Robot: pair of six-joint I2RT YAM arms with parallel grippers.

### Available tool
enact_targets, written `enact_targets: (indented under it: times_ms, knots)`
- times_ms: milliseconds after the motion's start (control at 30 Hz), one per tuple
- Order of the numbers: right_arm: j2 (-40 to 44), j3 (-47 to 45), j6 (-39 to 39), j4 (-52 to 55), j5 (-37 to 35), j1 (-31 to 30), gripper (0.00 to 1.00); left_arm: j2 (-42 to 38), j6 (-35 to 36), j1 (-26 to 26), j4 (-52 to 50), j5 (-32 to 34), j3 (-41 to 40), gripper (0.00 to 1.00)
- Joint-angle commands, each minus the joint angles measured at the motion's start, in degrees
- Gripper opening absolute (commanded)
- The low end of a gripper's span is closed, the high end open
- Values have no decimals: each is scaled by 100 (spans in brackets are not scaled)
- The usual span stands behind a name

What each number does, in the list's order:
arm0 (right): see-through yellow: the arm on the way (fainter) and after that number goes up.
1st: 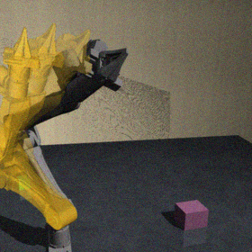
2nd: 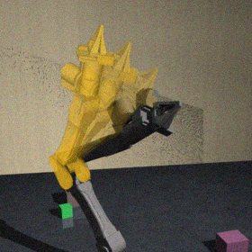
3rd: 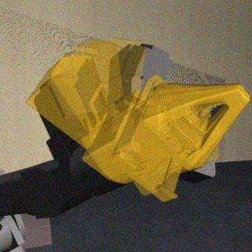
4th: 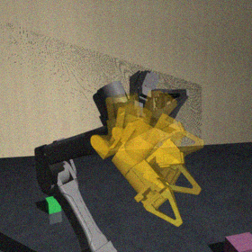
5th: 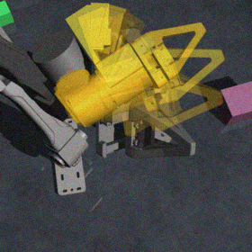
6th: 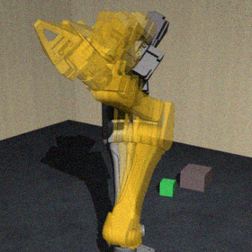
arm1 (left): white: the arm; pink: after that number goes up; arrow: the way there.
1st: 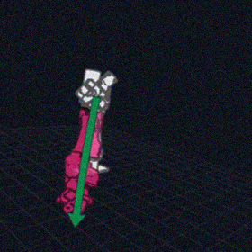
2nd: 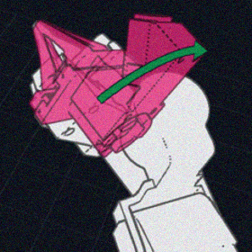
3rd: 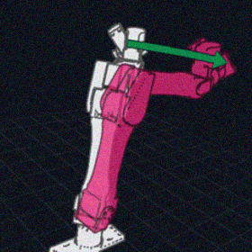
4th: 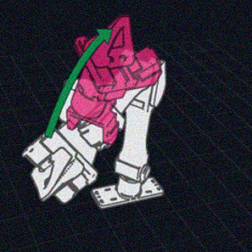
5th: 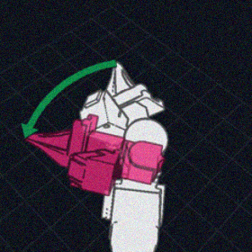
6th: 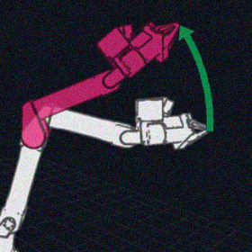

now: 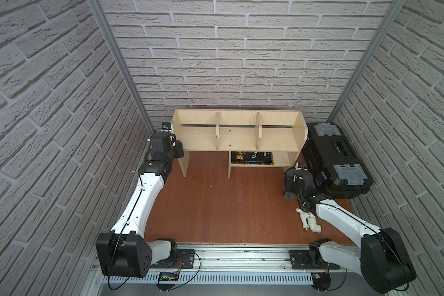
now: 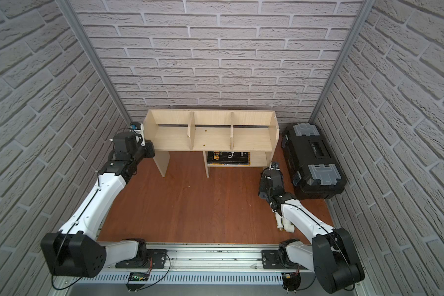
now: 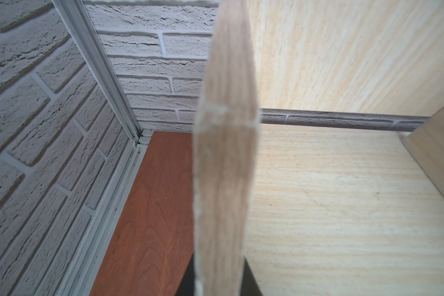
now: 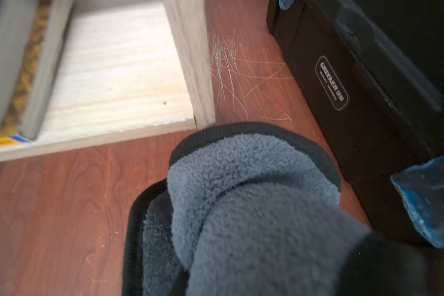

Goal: Wipe the bookshelf clean with a cloth
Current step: Wipe the dust from the shelf.

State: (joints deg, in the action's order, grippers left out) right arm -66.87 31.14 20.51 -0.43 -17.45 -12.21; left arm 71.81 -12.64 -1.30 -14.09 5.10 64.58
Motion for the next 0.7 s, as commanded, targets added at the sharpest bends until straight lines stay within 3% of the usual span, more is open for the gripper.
enact_targets:
  times_ms: [0, 233, 667]
  knots:
    - [238, 500, -162, -168, 115, 18, 3, -56, 43, 57, 178, -9, -112, 0]
    - [708, 1176, -446, 292, -164, 20, 3, -69, 60, 53, 186, 17, -120, 0]
    - [789, 714, -365, 70, -75, 17, 3, -47, 30, 54, 169, 52, -122, 0]
